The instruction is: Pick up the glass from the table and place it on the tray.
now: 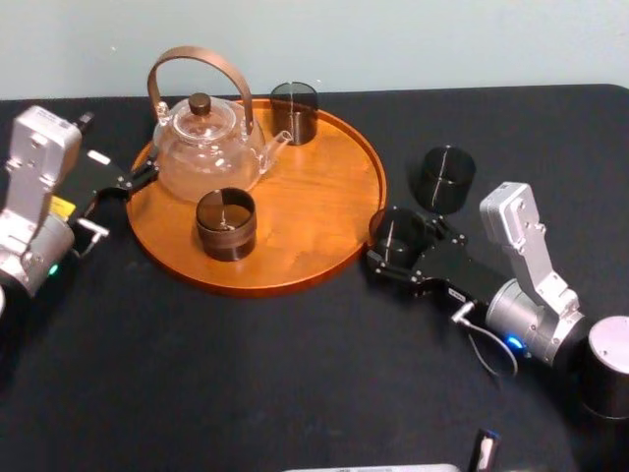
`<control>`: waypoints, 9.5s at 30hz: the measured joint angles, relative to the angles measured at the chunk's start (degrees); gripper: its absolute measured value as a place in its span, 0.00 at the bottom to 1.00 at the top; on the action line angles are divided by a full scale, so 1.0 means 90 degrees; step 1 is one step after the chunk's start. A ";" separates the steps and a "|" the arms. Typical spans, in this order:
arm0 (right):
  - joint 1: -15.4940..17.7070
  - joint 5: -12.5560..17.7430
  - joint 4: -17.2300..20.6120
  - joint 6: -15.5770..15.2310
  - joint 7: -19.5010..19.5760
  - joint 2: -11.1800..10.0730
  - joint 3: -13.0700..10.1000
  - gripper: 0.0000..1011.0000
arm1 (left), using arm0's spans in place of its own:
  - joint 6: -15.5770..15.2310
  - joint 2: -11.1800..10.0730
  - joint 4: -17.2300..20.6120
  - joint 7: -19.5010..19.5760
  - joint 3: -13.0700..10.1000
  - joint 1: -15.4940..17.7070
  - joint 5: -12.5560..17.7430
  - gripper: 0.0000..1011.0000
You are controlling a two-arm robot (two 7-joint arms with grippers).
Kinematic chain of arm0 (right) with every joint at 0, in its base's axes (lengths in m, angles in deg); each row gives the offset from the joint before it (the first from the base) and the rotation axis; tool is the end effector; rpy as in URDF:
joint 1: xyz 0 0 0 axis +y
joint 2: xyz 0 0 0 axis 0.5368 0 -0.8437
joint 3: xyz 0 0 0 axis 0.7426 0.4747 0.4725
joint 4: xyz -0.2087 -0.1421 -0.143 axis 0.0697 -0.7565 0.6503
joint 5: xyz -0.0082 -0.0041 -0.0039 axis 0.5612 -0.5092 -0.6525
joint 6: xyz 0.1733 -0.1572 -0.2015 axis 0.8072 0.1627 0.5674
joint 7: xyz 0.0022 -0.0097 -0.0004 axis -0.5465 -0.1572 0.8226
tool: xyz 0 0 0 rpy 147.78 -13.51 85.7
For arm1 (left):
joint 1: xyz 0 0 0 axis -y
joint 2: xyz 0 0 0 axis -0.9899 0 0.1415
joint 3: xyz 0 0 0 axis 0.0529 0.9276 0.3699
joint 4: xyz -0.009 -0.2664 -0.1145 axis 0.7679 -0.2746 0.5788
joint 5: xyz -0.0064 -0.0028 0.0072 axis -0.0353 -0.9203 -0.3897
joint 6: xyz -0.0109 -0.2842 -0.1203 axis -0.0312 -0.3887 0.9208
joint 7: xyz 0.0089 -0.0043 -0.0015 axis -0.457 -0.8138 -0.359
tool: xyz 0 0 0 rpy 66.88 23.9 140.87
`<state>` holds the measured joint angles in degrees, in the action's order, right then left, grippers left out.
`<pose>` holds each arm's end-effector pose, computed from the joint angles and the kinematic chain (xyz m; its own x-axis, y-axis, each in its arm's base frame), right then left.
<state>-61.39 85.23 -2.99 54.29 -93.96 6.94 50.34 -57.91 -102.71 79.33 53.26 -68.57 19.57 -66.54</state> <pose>0.3273 -0.0303 -0.3513 0.6479 -0.7576 0.0793 0.7545 0.6239 -0.2037 0.3580 0.0826 -0.3022 0.2922 0.8803 0.3738 -0.9553 0.2873 0.0702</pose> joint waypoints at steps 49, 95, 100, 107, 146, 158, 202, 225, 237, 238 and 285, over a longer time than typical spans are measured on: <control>-0.0016 0.0046 -0.0033 0.0052 -0.0045 0.0003 0.0007 0.89 | 0.0000 0.0000 0.0000 0.0000 0.0000 0.0000 0.0000 0.99; -0.0769 0.0055 -0.0042 0.0162 -0.0450 0.0156 0.0726 0.89 | 0.0000 0.0000 0.0000 0.0000 0.0000 0.0000 0.0000 0.99; -0.0935 0.0009 -0.0264 0.0271 -0.0512 0.0236 0.0816 0.89 | 0.0000 0.0000 0.0000 0.0000 0.0000 0.0000 0.0000 0.99; -0.1183 -0.0020 -0.0641 0.0469 -0.0609 0.0381 0.0928 0.89 | 0.0000 0.0000 0.0000 0.0000 0.0000 0.0000 0.0000 0.99; -0.1707 -0.0040 -0.1681 0.1155 -0.0854 0.0755 0.1043 0.89 | 0.0000 0.0000 0.0000 0.0000 0.0000 0.0000 0.0000 0.99; -0.1803 0.0075 -0.1982 0.1320 -0.0983 0.0867 0.1036 0.89 | 0.0000 0.0000 0.0000 0.0000 0.0000 0.0000 0.0000 0.99; -0.1921 0.0163 -0.2522 0.1389 -0.1121 0.1041 0.1057 0.99 | 0.0000 0.0000 0.0000 0.0000 0.0000 0.0000 0.0000 0.99; -0.1117 0.0261 -0.1106 0.0506 -0.0744 0.0438 0.0926 0.99 | 0.0000 0.0000 0.0000 0.0000 0.0000 0.0000 0.0000 0.99; -0.0324 0.0396 -0.0034 0.0319 -0.0264 0.0043 0.0511 0.99 | 0.0000 0.0000 0.0000 0.0000 0.0000 0.0000 0.0000 0.99; -0.0268 0.0413 0.0024 0.0318 -0.0241 0.0020 0.0474 0.99 | 0.0000 0.0000 0.0000 0.0000 0.0000 0.0000 0.0000 0.99; 0.0428 0.0601 0.0046 0.0340 0.0396 -0.0272 -0.1246 0.99 | 0.0000 0.0000 0.0000 0.0000 0.0000 0.0000 0.0000 0.99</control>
<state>-57.54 90.64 -2.57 57.36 -90.40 4.49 39.12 -57.91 -102.70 79.33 53.26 -68.57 19.57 -66.54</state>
